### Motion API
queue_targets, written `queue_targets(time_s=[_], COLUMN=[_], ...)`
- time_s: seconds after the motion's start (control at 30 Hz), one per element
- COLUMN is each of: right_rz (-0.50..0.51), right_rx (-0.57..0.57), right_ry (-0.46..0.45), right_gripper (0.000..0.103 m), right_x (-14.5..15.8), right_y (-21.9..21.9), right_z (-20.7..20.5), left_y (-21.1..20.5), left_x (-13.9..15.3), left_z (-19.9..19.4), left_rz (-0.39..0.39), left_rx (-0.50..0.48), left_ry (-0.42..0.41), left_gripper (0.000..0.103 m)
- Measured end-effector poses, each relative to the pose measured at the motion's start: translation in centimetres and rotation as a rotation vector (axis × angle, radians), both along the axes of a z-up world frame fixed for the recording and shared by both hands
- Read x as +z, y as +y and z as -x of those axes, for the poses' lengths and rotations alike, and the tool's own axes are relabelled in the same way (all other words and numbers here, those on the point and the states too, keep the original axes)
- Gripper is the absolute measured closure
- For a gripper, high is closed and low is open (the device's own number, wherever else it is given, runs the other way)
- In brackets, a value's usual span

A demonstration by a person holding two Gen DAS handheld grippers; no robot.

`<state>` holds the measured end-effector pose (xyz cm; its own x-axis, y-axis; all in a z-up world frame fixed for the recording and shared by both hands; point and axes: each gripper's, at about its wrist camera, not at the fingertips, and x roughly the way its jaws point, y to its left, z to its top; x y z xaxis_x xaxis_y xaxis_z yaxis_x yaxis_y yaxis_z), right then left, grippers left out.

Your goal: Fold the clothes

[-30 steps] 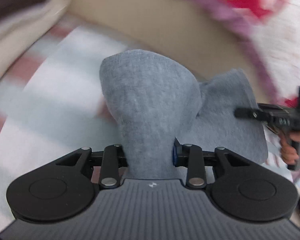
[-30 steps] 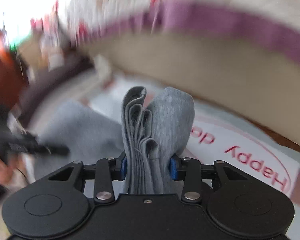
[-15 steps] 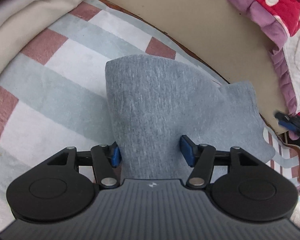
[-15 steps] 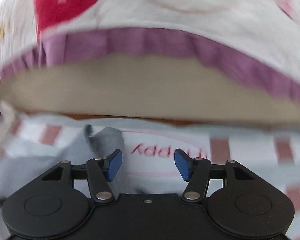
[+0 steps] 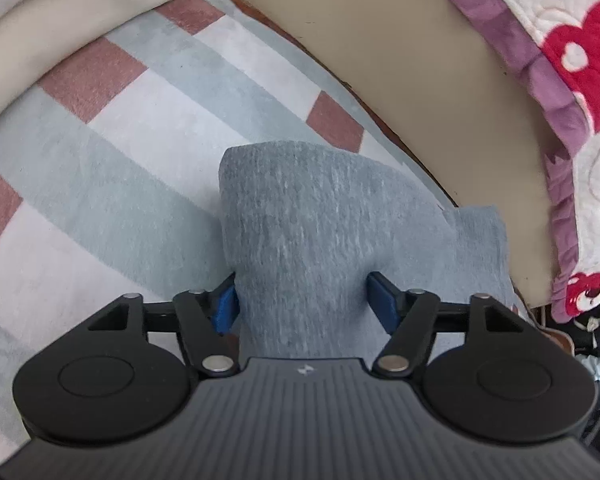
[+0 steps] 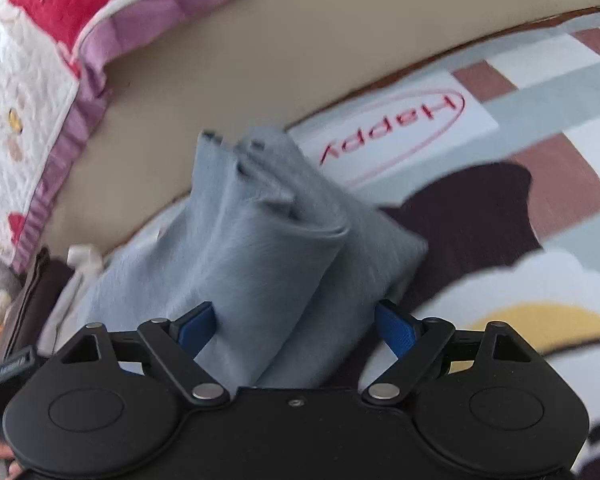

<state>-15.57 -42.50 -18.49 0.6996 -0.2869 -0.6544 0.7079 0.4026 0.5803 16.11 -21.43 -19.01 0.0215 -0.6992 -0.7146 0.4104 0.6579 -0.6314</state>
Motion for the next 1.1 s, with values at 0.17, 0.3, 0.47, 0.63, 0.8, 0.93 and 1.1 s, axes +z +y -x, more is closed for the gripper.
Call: queue_targets(time_s=[0.17,0.3,0.47,0.63,0.8,0.93,1.1], right_rz=[-0.084,-0.132,0.015,0.144,0.408,0.508,0.619], right_rx=[-0.071,-0.091,-0.045,0.044,0.180,0.240,0.295], right_ry=[-0.110,-0.202,-0.169,-0.051,0.064,0.114,0.114], right_gripper=[0.011,0.008,0.000,0.038,0.055,0.056,0.057], right_x=[-1.3,-2.6,-2.7,-1.5,2.5,5.1,8.6], right_y=[0.3,-0.4,-0.7,0.0,3.1,4.0,4.7], right_z=[1.5,1.7,-2.0,-5.0,-6.6,-7.8,-9.2], left_y=[0.0,-0.4,-0.7,-2.1,-4.1,-4.0,-2.2], left_x=[-1.0,-1.3,-2.3,-1.2,2.6,3.4,6.0], left_z=[-0.5,-0.3,-0.8,0.5,5.2,6.2,6.7], left_rz=[0.030,0.038,0.046,0.048,-0.057,-0.041,0.001], left_rx=[0.022,0.024,0.028,-0.032,-0.115,-0.113,-0.075], left_ry=[0.072,0.092,0.104,-0.057,-0.413,-0.458,-0.510], left_gripper=[0.029,0.029,0.017,0.039,0.064,0.068,0.069])
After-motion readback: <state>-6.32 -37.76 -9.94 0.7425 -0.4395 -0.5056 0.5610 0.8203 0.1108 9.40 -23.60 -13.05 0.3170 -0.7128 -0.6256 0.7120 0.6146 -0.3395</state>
